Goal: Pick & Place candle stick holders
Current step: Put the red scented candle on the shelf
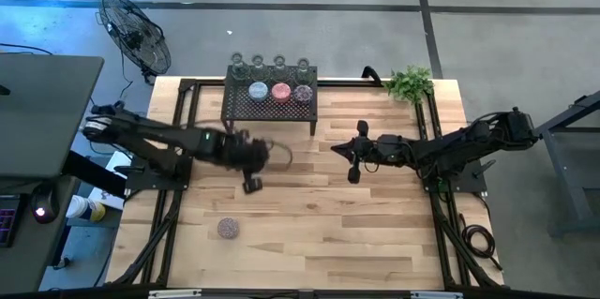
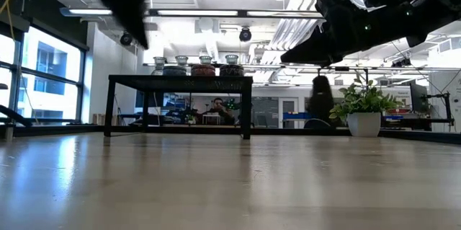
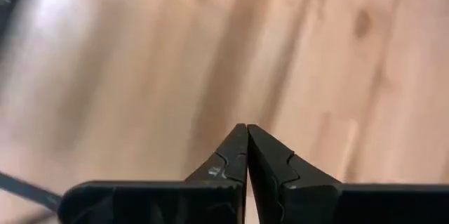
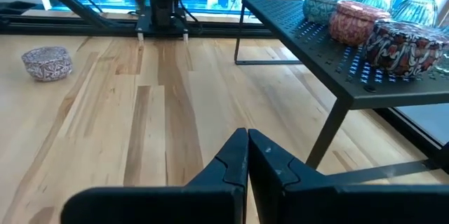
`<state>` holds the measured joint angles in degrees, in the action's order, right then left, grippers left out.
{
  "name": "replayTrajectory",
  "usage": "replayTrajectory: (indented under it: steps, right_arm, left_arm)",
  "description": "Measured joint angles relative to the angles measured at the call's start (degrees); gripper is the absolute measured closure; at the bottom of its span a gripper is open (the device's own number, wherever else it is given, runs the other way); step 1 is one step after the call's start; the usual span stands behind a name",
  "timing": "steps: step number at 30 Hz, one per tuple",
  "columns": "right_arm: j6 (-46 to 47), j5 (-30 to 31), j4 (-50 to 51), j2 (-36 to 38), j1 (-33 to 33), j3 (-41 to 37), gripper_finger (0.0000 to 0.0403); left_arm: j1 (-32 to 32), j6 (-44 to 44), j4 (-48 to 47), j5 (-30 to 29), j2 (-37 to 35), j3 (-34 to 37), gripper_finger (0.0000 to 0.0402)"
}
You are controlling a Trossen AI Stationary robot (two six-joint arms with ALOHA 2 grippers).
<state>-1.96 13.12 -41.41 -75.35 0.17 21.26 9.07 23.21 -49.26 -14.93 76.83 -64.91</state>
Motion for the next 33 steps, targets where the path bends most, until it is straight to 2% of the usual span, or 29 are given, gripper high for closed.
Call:
replayTrajectory:
  steps: [3,9,12,15,20,24,27,30,33]
  right_arm:
    - [-0.1,-0.1,0.1,0.0,0.0,0.0,0.0401]
    - [-0.6,-0.9,0.2,0.0,0.0,0.0,0.0401]
    - [-0.7,-0.9,0.3,0.0,0.0,0.0,0.0402]
    - [-0.8,-0.9,0.3,0.0,0.0,0.0,0.0402]
    - [-1.0,-1.4,0.2,0.0,0.0,0.0,0.0402]
    - [-1.1,-1.6,0.2,0.0,0.0,0.0,0.0401]
    - [-1.1,-1.7,0.2,0.0,0.0,0.0,0.0401]
    - [-1.1,-2.0,0.2,0.0,0.0,0.0,0.0402]
    - [-1.1,-2.1,0.2,0.0,0.0,0.0,0.0401]
  left_arm:
    - [6.3,7.9,-0.8,1.0,0.0,2.7,0.0397]
    - [15.4,27.6,-1.3,7.6,0.0,7.2,0.0394]
    - [18.7,37.2,-2.4,11.1,0.0,7.7,0.0372]
    - [22.1,45.2,-3.2,12.6,0.8,7.7,0.0324]
    - [28.0,55.8,-4.2,12.4,4.1,7.8,0.0202]
    - [30.1,59.4,-3.2,12.9,7.7,7.8,0.0102]
    - [30.8,59.6,-1.6,12.7,10.2,7.8,0.0041]
    - [30.8,59.6,-0.9,12.9,11.6,7.7,0.0008]
    - [30.7,59.6,-1.1,12.9,13.0,7.7,0.0016]
